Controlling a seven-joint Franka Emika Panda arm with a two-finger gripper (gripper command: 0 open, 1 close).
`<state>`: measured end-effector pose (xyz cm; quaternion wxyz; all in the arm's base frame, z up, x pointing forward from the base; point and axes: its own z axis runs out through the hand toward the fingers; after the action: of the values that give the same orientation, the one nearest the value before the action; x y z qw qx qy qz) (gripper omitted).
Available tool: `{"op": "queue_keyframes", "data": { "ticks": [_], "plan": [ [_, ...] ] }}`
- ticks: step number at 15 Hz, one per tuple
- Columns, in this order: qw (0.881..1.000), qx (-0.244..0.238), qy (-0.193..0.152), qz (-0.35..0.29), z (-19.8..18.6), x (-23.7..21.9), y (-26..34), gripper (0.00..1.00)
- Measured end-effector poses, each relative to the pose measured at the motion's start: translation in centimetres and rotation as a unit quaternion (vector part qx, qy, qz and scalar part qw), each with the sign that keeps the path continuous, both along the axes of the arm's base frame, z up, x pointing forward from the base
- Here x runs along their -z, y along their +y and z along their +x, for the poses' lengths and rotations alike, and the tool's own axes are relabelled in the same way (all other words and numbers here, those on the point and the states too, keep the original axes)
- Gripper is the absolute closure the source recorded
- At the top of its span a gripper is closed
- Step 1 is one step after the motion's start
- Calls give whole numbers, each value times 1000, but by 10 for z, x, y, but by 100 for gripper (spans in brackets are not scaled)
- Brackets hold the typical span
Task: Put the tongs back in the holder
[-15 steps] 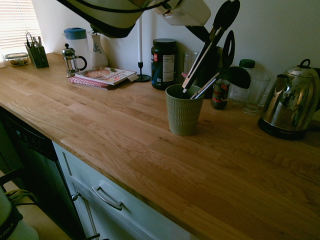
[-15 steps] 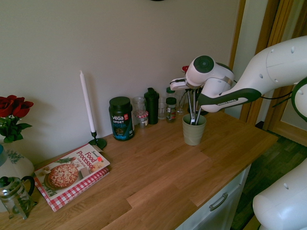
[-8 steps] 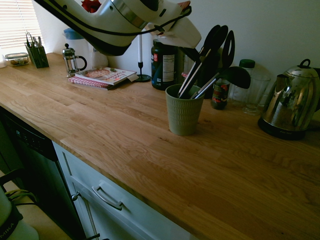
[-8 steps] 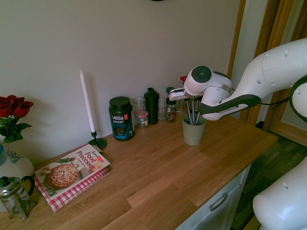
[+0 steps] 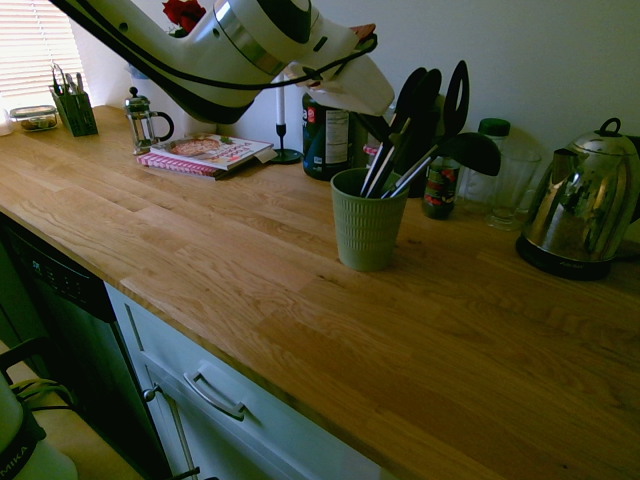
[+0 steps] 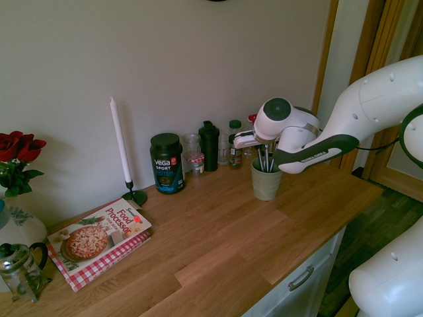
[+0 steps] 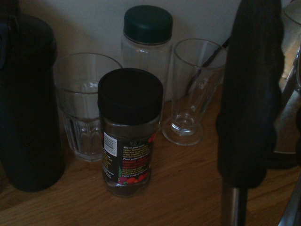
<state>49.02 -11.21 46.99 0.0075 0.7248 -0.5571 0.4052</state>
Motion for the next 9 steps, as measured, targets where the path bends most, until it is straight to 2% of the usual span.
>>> {"op": "queue_keyframes", "data": {
  "ticks": [3, 6, 7, 9],
  "plan": [
    [1000, -3, -4, 7, 2, -12, 0, 0],
    [999, -8, -38, 14, 2, -76, 1, 0],
    [999, -18, -36, 25, -2, -95, 8, 0],
    [996, -57, 12, 62, -8, -101, 38, 0]
  ]
}}
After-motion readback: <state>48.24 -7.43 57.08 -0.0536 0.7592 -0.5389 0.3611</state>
